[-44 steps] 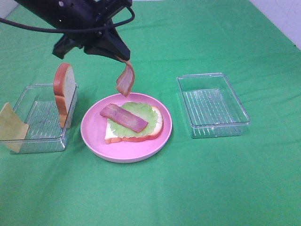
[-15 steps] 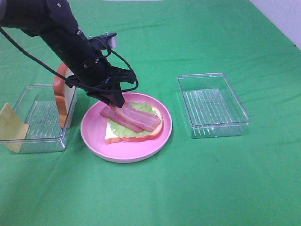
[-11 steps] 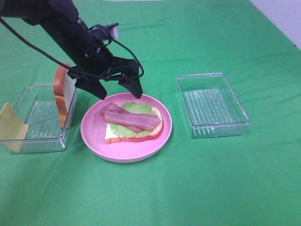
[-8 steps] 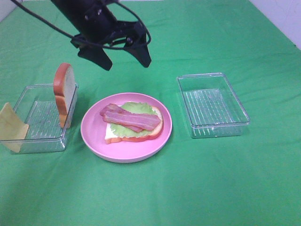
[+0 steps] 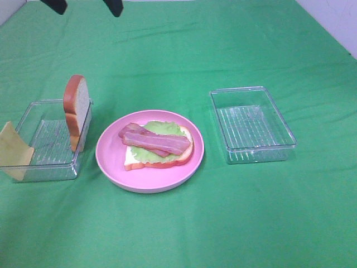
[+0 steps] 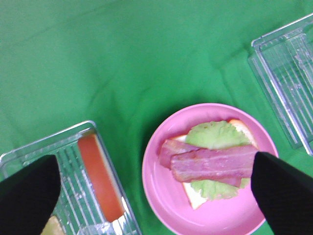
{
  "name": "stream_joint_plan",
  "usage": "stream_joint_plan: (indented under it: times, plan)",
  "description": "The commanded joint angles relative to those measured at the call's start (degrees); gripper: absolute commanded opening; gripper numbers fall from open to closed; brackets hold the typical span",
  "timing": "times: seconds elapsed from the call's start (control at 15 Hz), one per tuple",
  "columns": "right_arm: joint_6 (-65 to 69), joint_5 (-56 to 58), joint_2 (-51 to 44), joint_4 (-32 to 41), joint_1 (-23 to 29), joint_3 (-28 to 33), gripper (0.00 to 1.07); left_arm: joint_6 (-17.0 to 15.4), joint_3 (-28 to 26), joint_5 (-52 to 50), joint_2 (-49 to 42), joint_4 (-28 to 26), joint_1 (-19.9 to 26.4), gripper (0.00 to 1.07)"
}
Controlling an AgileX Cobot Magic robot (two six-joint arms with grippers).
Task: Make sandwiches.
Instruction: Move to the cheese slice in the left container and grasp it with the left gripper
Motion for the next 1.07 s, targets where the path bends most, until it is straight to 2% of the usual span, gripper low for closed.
stream_joint_plan:
  times: [0.07,0.13,0.4,0.6,0.73,0.87,1.07]
  plan:
    - [0.0,-0.4,-1.6,-0.1,-0.3,0.1,0.92,-0.5,8.6,6.5,-5.8,0.6,4.9,1.00]
    - [0.0,-0.4,-1.6,-0.1,-0.3,0.1,0.92,-0.5,11.0,6.5,-7.0,0.6,6.2,1.00]
    - [0.0,-0.4,-1.6,-0.1,-0.3,0.1,0.92,-0.5,27.7,6.1,-12.7,0.6,13.9,1.00]
    - [0.0,-0.4,-1.6,-0.1,-0.3,0.1,0.92,-0.8,35.9,-0.3,-12.7,0.7,15.8,1.00]
    - [0.0,-0.4,-1.6,-0.1,-0.3,0.1,0.92,-1.4,39.2,-4.2,-12.6,2.5,15.8,1.00]
    - [0.0,-0.4,-1.6,-0.1,-0.3,0.1,0.92,-2.9,39.7,-5.5,-11.5,3.0,16.7,1.00]
    - [0.0,-0.4,-1.6,-0.1,-0.3,0.1,0.92,-2.9,39.7,-5.0,-8.3,2.8,19.7,1.00]
